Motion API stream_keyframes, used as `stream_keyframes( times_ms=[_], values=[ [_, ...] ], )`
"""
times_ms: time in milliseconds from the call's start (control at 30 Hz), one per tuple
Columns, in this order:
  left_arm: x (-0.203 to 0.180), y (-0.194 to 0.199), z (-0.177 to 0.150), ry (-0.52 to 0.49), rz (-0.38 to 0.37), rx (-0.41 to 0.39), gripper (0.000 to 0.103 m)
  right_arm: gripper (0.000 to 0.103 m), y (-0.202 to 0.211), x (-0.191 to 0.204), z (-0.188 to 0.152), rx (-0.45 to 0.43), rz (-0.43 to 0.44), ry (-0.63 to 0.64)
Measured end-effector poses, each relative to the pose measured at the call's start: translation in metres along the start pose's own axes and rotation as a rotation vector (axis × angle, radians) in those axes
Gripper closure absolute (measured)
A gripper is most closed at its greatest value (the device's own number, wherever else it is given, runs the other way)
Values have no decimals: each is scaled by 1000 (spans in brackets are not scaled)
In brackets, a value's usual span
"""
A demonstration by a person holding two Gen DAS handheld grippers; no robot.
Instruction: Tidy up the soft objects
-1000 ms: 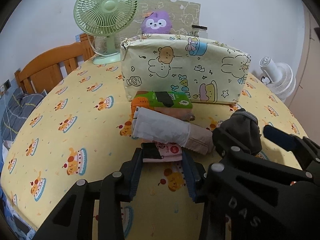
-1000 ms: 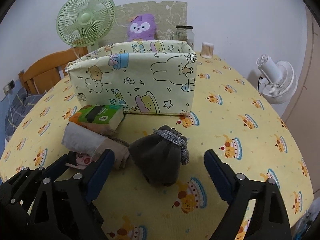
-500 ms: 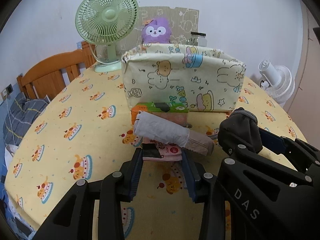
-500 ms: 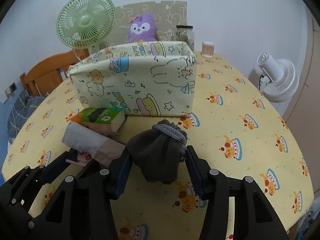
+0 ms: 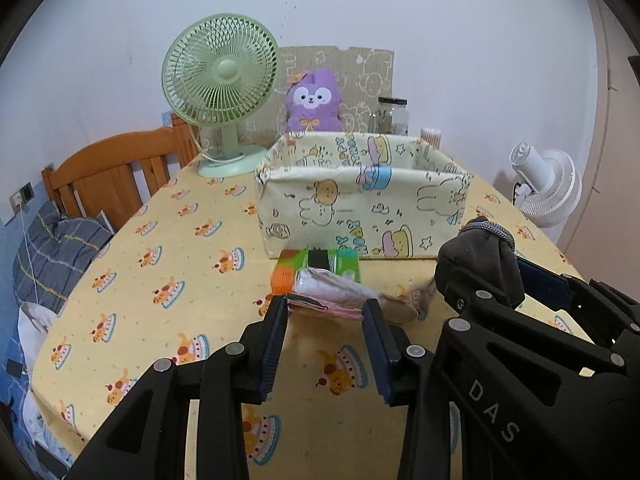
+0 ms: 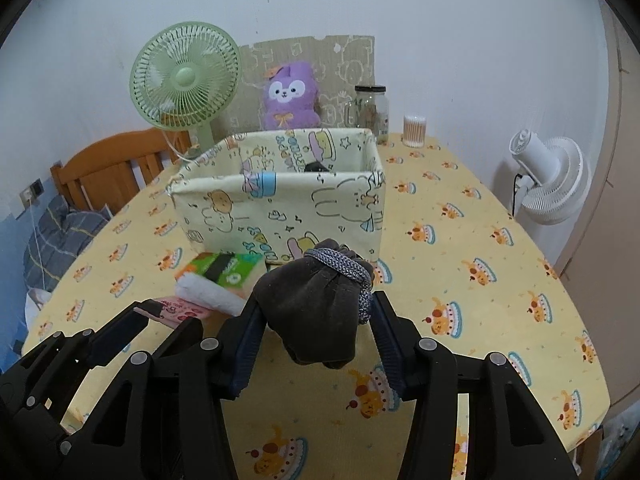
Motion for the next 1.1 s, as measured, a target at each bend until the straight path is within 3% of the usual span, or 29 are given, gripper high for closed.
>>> stream_keyframes(
  times_ms=[167,200,233,333,467,667,900,1100],
  values=[
    [-3,8,9,-5,-9,-16,65,47,10,-2,9,-18,-3,-6],
    [-3,9,11,-6,-12,-20,75,47,12,-3,11,-23,-5,-6],
    [-3,10,12,-7,-13,-22,79,47,14,-3,12,-25,-3,-7],
    [-5,10,15,-6,-25,-24,79,47,17,-5,15,-33,-3,-13],
    [-2,-4,7,15,-35,35,77,47,14,-1,11,-24,0,0],
    [6,-17,-8,32,-18,83,56,47,0,8,-3,21,20,13],
    [15,-17,-15,33,-2,73,13,48,-9,16,-9,34,39,25],
    [20,-18,-23,16,3,84,11,48,-12,21,-19,50,49,26]
  ],
)
Point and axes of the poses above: each gripper's, at about its wrist camera, not at the fingertips, and y roughly against the way its jaws point, x to its left, z to its top, the point moved 4 cm from there along -y, roughly the way its jaws point, and after that the axes turned 5 degrees about y, right-handed, at the moved point
